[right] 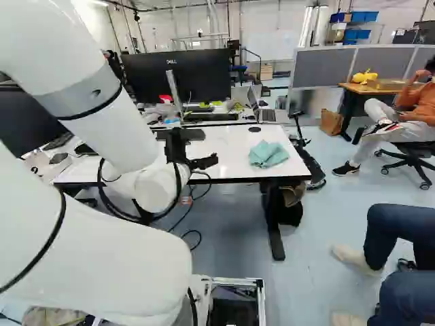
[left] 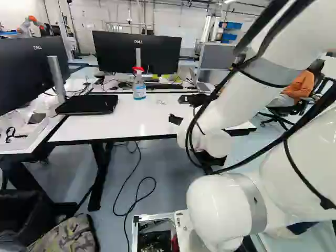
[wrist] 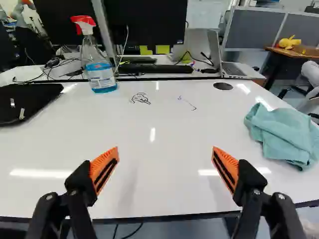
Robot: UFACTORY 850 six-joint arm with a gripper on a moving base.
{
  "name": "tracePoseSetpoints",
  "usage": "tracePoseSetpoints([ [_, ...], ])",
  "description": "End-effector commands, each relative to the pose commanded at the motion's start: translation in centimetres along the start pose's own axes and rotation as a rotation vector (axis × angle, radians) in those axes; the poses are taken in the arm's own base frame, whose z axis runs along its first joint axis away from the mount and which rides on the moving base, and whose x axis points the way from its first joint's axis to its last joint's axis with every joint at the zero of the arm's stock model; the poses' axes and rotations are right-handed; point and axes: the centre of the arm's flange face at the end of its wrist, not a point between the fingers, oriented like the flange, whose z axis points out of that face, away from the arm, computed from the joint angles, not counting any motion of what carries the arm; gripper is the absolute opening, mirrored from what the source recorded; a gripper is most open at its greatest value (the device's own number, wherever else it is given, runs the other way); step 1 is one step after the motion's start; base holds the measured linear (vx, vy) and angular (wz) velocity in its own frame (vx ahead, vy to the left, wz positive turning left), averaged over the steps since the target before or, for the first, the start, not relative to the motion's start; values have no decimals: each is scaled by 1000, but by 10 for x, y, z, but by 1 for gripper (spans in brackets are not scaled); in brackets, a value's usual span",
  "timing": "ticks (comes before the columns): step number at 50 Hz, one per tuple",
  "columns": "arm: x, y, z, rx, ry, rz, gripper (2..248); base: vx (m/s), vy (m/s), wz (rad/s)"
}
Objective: Clean the table with the green towel
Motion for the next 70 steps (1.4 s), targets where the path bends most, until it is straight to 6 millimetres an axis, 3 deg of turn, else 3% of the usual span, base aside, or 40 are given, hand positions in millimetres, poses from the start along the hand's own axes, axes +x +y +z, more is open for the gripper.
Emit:
tracePoseSetpoints([
  [34,54,39,36,-117,76,35,247,0,0,0],
  [70,90,85,68,-217,4,74,247,0,0,0],
])
